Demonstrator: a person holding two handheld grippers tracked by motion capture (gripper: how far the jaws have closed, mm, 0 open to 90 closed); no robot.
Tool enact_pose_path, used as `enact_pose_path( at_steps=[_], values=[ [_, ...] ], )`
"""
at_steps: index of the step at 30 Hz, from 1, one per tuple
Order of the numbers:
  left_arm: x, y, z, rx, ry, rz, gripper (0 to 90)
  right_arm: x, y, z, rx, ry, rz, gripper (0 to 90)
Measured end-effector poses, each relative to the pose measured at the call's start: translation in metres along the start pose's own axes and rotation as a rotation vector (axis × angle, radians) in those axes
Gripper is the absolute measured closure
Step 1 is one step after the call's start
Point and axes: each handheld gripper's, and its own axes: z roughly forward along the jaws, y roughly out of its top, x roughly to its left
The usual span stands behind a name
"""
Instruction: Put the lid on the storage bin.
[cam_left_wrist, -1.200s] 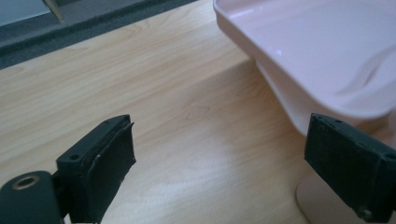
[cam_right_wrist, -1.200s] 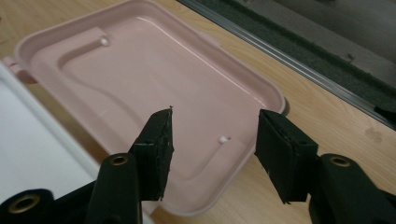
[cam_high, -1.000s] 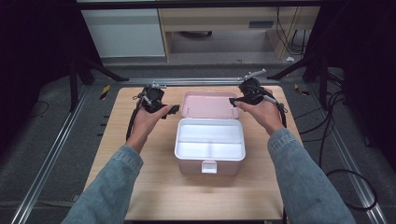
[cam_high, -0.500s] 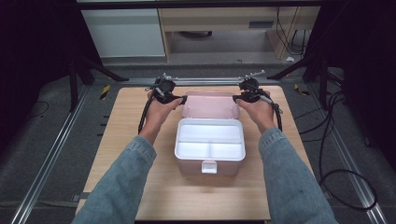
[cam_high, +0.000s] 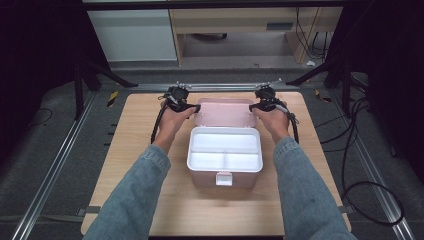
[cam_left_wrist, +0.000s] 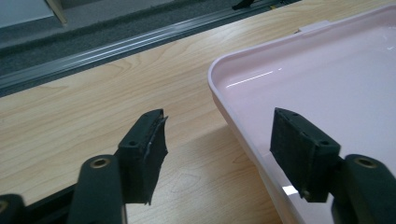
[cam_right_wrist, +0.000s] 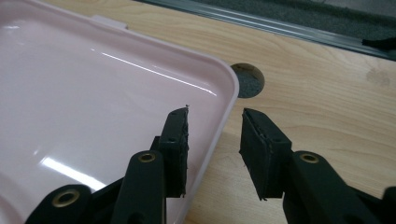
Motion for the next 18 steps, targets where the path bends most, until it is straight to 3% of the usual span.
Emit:
enact_pose_path(
  at_steps=[5,9,18],
  values=[
    [-0.001,-0.002,0.009,0.013,-0.01,-0.013,43.8,0.004,-0.004,0.011,0.02,-0.009,0.012,69.8],
    [-0.001,-0.002,0.013,0.012,-0.006,-0.025,48.5,0.003,-0.004,0.01,-0.001,-0.004,0.045,75.6],
    [-0.002,-0.002,0.016,0.006,-0.028,-0.04,60.2,0.009,0.001,0.003,-0.054,-0.03,0.031,78.9]
  ],
)
